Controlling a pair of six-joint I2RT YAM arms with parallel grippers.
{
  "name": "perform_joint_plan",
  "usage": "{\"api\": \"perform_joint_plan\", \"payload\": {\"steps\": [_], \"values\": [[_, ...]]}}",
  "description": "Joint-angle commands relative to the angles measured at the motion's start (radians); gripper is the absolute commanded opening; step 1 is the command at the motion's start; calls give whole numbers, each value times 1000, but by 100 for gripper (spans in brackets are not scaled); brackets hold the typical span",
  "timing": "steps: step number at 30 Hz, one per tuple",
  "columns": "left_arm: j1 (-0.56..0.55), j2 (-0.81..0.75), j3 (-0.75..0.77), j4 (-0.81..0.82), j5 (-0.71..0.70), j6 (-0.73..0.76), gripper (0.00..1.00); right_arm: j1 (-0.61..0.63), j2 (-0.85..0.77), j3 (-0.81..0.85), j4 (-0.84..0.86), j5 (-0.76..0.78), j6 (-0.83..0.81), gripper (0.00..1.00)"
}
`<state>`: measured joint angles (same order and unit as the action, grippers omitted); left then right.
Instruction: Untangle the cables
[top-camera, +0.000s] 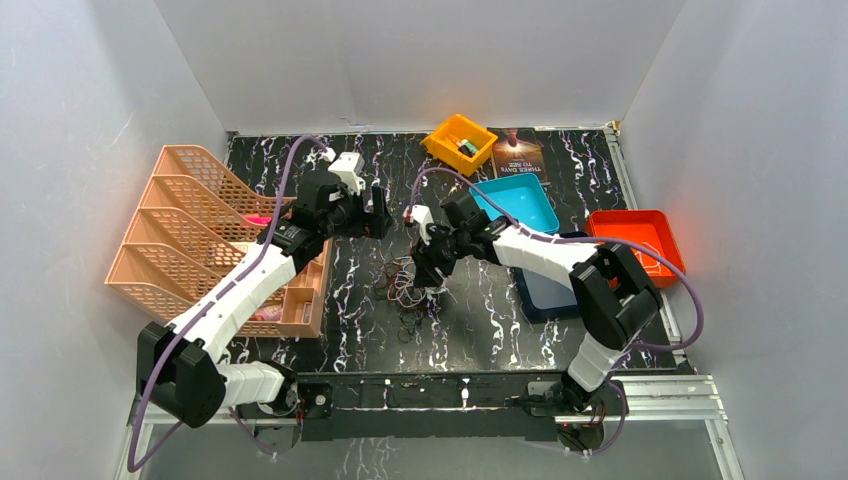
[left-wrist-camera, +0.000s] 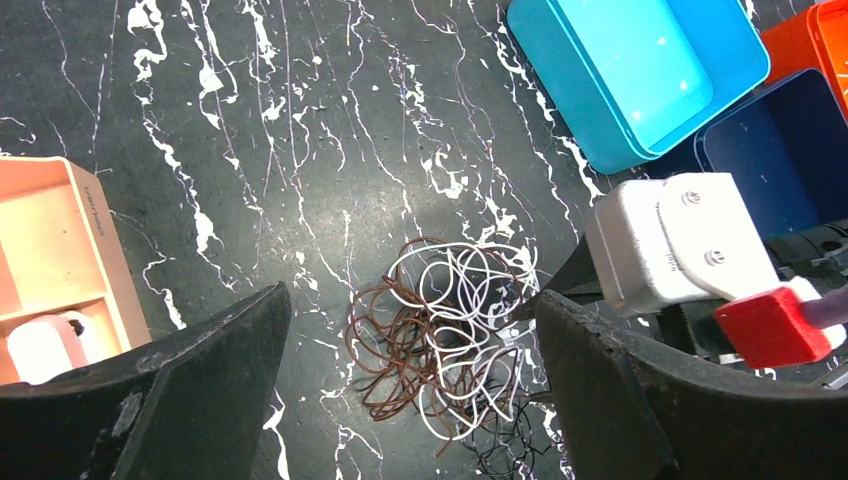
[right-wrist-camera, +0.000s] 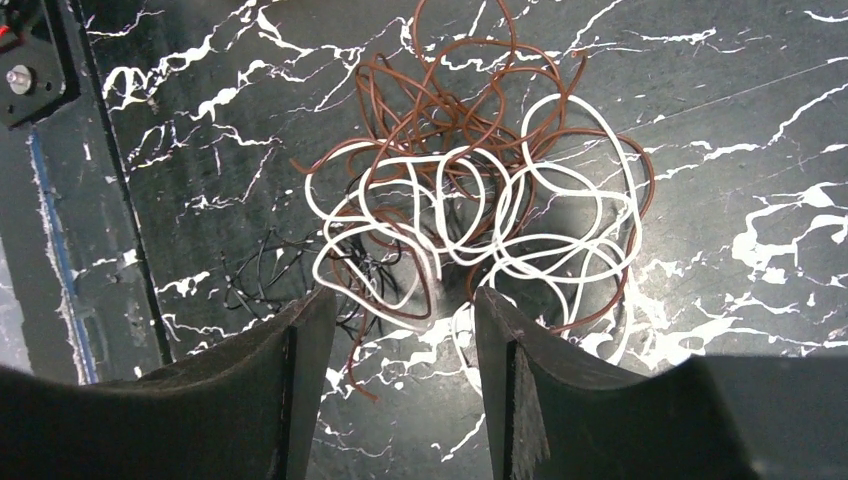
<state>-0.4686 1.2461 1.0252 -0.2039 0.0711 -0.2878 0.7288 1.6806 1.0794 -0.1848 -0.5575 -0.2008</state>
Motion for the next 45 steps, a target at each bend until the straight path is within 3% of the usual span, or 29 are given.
{"api": "perform_joint_plan", "payload": {"steps": [1,15,20,24,28,39,45], "values": [[2,7,39,-15,24,15,92,5,23,62,4,-13,-45,62],[3,32,54,-19,35,18,91,14,109,83,-9,-76,-65,43],[2,40,61,-17,40,16,91,14,106,85,-10,-91,-63,27],[4,43,65,-16,43,12,90,15,95,83,-4,-102,-55,9],[4,17,54,-1,22,9,90,14,67,61,19,-107,-36,1],[4,-94,-5,140,50,3,98,14,-202,21,34,-16,36,0],[4,-196,-155,358,65,-13,98,14,-299,16,61,42,108,0]]}}
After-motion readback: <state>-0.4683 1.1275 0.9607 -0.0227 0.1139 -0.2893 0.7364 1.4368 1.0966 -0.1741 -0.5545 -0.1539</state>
